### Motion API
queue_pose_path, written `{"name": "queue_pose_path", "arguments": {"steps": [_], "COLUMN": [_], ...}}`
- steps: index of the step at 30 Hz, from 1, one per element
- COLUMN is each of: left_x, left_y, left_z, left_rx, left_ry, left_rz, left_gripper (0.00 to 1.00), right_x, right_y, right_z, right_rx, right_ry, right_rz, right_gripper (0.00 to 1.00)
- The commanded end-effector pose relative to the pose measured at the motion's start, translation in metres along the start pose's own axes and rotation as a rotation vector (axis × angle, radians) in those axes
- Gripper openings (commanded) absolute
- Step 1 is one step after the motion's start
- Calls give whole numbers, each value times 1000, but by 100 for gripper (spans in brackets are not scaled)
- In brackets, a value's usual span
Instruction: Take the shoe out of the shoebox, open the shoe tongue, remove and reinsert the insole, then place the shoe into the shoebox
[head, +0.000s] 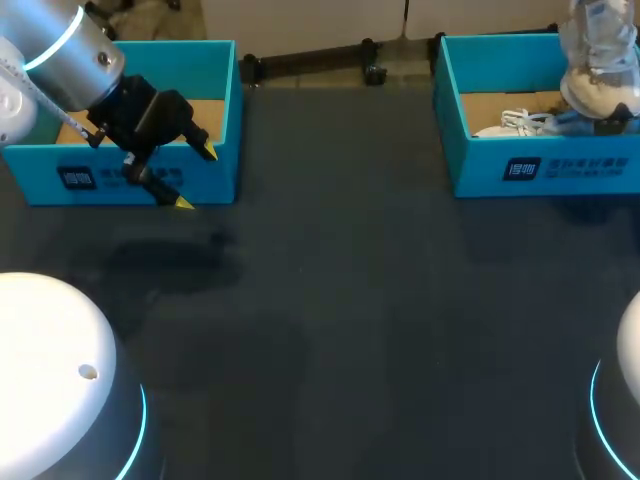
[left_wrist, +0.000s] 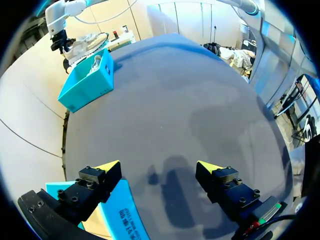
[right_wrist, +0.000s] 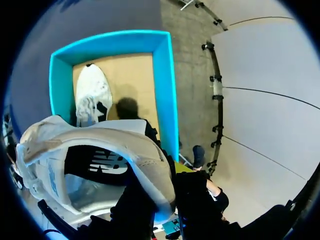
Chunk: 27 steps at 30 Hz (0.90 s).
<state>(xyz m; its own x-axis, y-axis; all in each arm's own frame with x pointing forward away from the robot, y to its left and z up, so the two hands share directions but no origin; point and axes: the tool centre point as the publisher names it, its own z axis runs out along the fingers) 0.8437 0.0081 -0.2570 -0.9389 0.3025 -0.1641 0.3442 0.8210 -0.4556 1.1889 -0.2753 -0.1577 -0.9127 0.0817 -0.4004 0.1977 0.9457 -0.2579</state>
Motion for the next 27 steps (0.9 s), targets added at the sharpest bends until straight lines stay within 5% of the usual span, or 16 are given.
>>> {"name": "queue_pose_path", "arguments": {"steps": [1,13,27], "left_x": [2,2,2], "left_y": [0,0,0], "left_z": [0,0,0], "left_rx": [-3,-3,-3], "left_ry": [-2,-2,-2], "left_rz": [1,1,1], "left_gripper": [100,100,100], "right_x": [-12,-16,-7], "right_y": [-16,-37,-61], "right_z": [19,27,19], "right_rx": [12,62,186], "right_ry": [25,50,75], "right_rz": [-25,152,835], "right_gripper": [0,0,0]}}
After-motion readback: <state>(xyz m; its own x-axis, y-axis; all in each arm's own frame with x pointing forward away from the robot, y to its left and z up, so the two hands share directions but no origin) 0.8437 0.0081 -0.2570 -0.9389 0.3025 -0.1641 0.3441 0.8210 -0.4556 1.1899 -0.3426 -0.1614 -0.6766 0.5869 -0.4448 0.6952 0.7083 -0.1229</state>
